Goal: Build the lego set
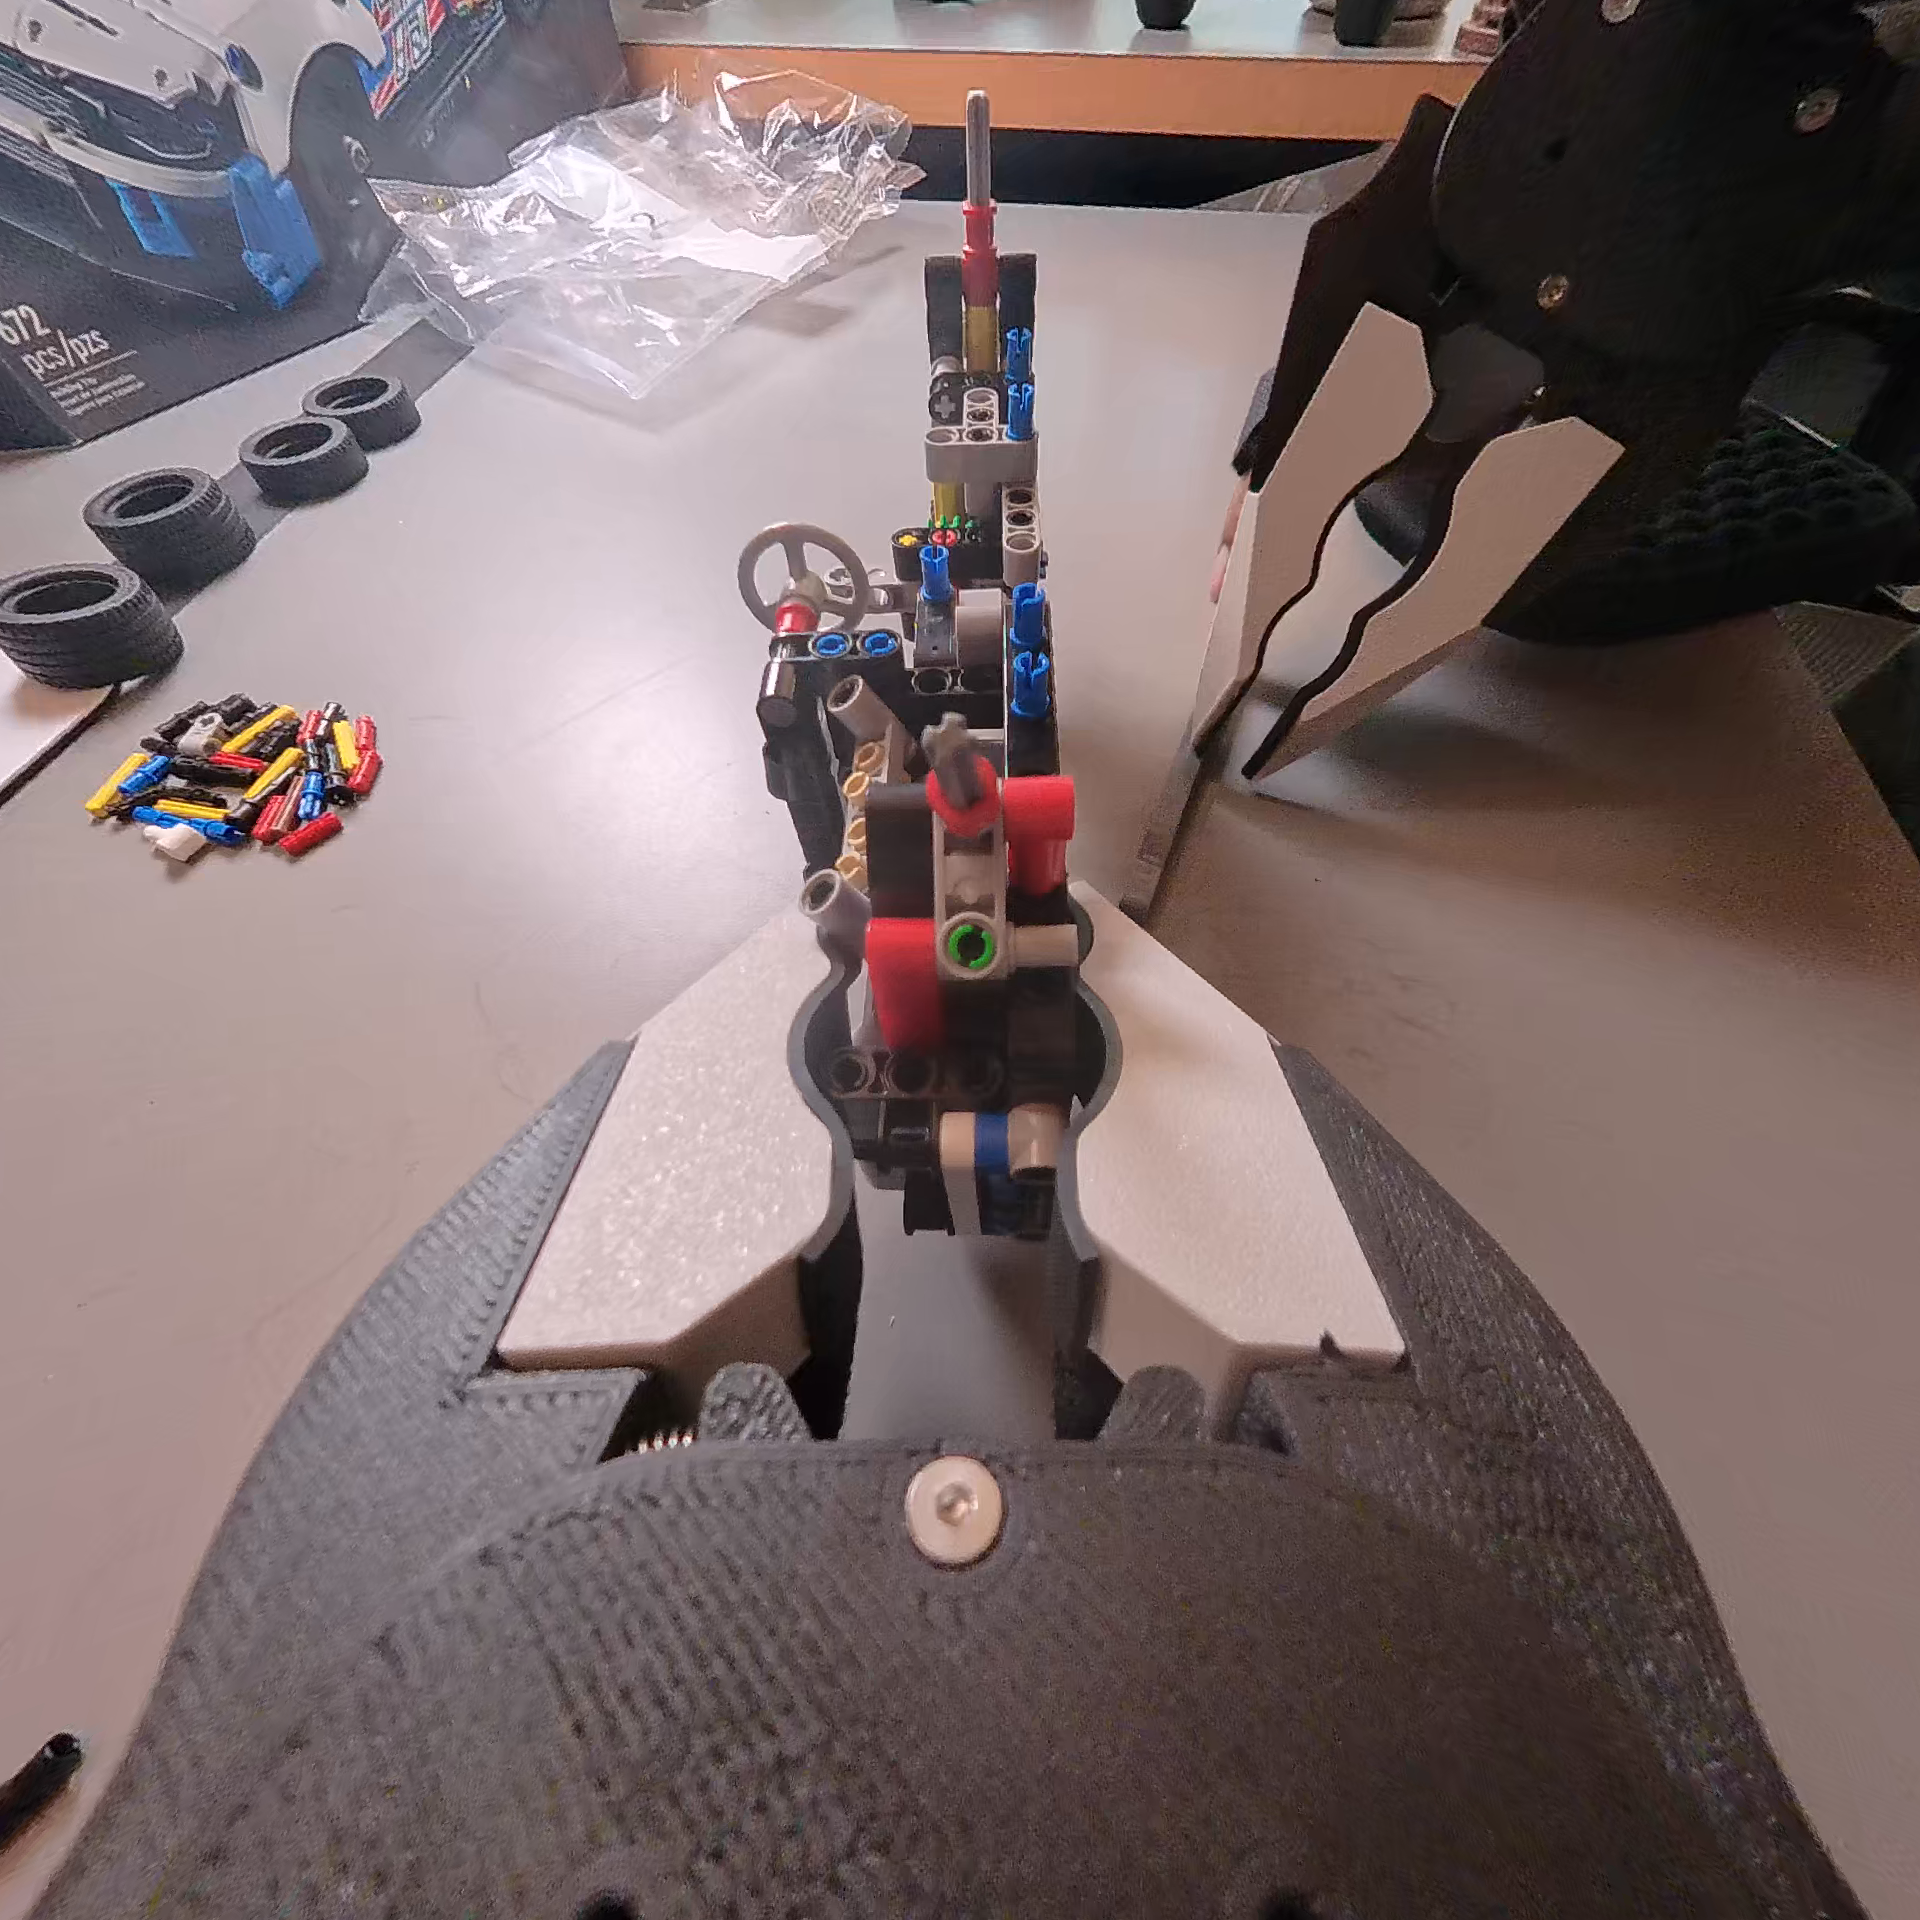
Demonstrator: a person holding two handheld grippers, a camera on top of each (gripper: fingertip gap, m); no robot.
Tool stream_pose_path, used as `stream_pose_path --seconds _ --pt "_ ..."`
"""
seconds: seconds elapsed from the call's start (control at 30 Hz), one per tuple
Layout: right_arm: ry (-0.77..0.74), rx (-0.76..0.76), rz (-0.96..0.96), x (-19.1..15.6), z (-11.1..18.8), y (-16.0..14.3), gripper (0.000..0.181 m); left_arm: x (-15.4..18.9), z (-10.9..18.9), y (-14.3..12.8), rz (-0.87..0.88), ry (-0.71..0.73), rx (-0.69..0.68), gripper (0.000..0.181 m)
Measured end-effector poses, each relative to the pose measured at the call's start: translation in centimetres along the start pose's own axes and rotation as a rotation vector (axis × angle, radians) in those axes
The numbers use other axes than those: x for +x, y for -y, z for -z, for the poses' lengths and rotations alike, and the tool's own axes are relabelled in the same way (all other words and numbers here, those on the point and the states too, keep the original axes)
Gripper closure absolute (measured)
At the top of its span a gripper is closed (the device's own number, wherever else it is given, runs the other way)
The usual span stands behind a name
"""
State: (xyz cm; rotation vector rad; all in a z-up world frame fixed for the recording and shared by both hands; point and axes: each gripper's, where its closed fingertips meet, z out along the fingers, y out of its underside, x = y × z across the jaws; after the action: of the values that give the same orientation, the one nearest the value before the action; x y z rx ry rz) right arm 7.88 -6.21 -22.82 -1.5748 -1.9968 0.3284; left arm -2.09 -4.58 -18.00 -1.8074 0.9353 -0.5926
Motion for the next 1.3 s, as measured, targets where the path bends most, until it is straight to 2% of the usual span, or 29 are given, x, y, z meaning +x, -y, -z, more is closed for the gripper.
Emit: stream_pose_path --seconds 0.13,0.37,0.57,0.87,1.07,1.23,1.3 --pt "0.009 0.008 0.000 0.9 -0.1 0.2 0.172 0.0 0.0 0.0 0.000 0.000 -0.001 0.147" --pt "0.019 -0.008 0.108 1.4 -0.7 0.2 0.173 -0.1 0.1 0.0 0.006 -0.003 0.002 0.147" --pt "0.028 -0.013 0.175 3.1 -1.4 0.4 0.173 -0.1 0.1 0.0 0.008 -0.002 0.003 0.147" --pt "0.045 0.057 0.128 4.5 -2.1 0.9 0.180 -0.4 0.2 -0.1 0.009 0.001 0.003 0.147" --pt "0.070 0.074 0.133 4.0 -1.4 1.0 0.181 -0.5 0.3 -0.1 0.010 0.006 0.005 0.147" --pt "0.049 0.045 0.179 4.5 -0.9 -0.3 0.169 -0.5 0.3 -0.1 0.013 0.004 0.006 0.147" --pt "0.059 0.030 0.169 4.6 -1.4 -1.0 0.175 -0.5 0.3 -0.1 0.014 0.004 0.007 0.147"
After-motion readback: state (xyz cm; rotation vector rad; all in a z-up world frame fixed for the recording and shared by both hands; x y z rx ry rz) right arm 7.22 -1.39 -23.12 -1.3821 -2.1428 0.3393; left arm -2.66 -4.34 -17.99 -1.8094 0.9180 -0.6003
